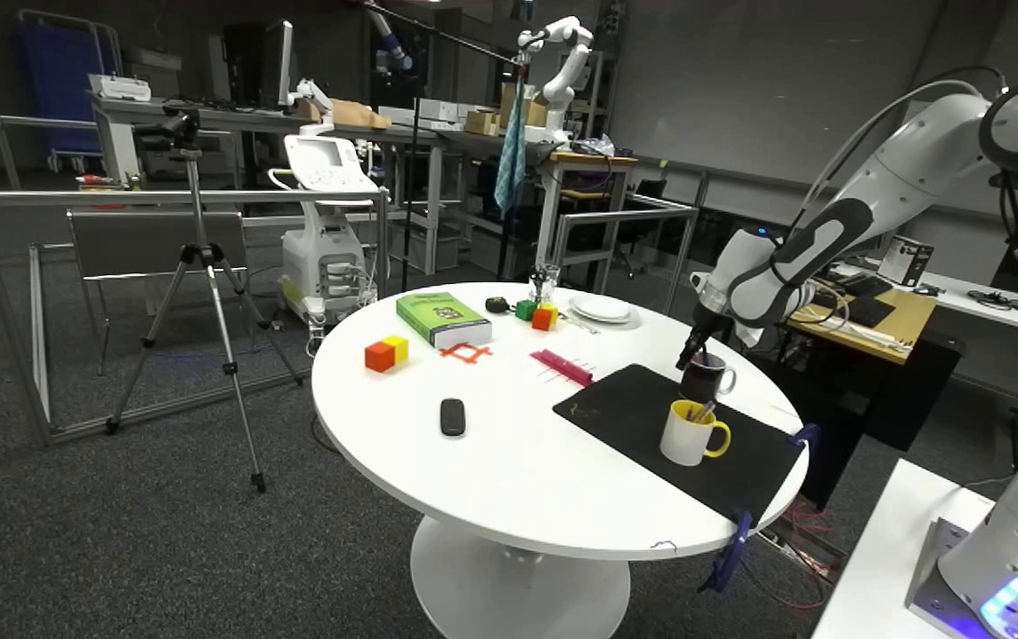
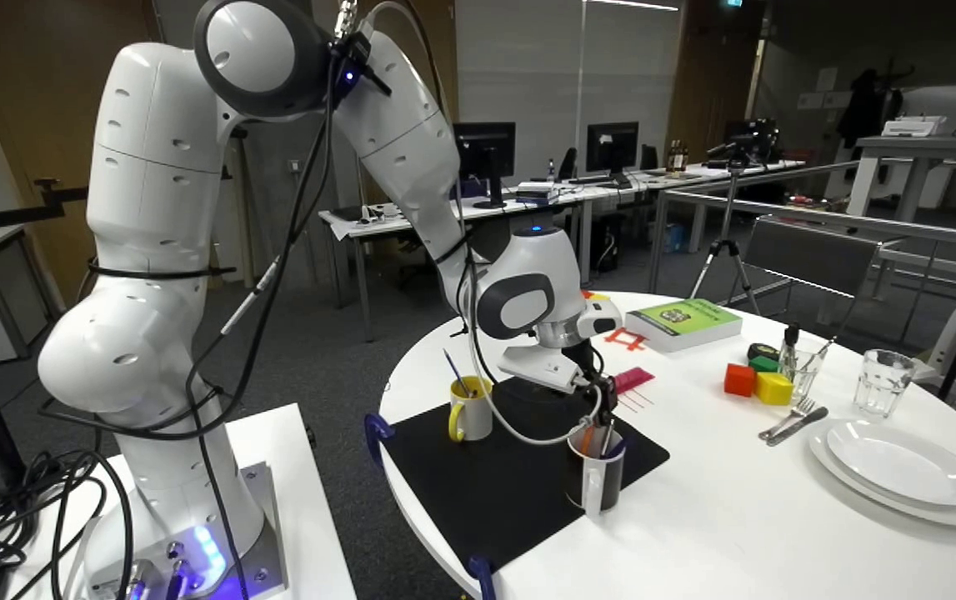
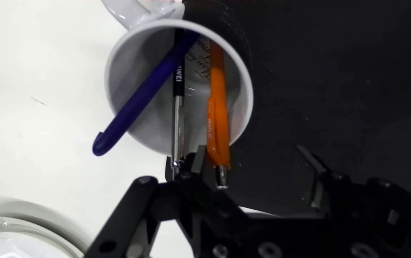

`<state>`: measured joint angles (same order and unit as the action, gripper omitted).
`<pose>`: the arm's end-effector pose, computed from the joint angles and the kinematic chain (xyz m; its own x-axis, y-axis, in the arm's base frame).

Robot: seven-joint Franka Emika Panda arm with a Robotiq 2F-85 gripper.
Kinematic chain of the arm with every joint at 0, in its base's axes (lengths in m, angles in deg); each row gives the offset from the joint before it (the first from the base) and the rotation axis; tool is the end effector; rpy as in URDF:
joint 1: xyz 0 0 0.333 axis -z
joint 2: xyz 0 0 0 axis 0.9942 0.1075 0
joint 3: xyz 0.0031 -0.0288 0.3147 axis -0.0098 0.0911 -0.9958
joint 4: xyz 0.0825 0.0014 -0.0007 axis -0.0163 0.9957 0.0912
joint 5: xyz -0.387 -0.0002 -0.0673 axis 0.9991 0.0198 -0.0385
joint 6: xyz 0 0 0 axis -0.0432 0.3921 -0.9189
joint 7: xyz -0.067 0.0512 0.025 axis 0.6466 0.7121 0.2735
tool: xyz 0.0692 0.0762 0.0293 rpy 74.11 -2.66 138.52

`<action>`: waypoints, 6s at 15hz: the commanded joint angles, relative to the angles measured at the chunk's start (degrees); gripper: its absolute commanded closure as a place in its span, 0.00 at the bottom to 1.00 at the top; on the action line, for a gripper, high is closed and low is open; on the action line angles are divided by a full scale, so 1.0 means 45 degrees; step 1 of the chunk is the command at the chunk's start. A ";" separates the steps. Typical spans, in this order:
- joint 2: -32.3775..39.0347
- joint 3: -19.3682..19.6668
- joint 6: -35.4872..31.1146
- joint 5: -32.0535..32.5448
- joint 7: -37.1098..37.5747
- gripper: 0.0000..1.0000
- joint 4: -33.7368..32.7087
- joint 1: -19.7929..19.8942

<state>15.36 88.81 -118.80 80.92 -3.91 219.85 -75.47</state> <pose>0.5433 -0.1095 0.2199 0.9367 0.2683 0.2249 0.2319 -0.9568 0.1756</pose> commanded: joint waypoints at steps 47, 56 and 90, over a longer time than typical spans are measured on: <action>-0.1287 -0.0330 -0.0305 -0.1290 -0.0650 0.36 0.0694 0.1083; -0.0407 -0.0469 0.0014 -0.1364 -0.0430 0.44 -0.0401 0.1331; -0.3984 -0.0347 -0.1940 -0.1139 -0.0289 0.98 0.2258 0.0992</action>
<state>2.99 87.74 -122.42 76.04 -4.57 224.76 -71.03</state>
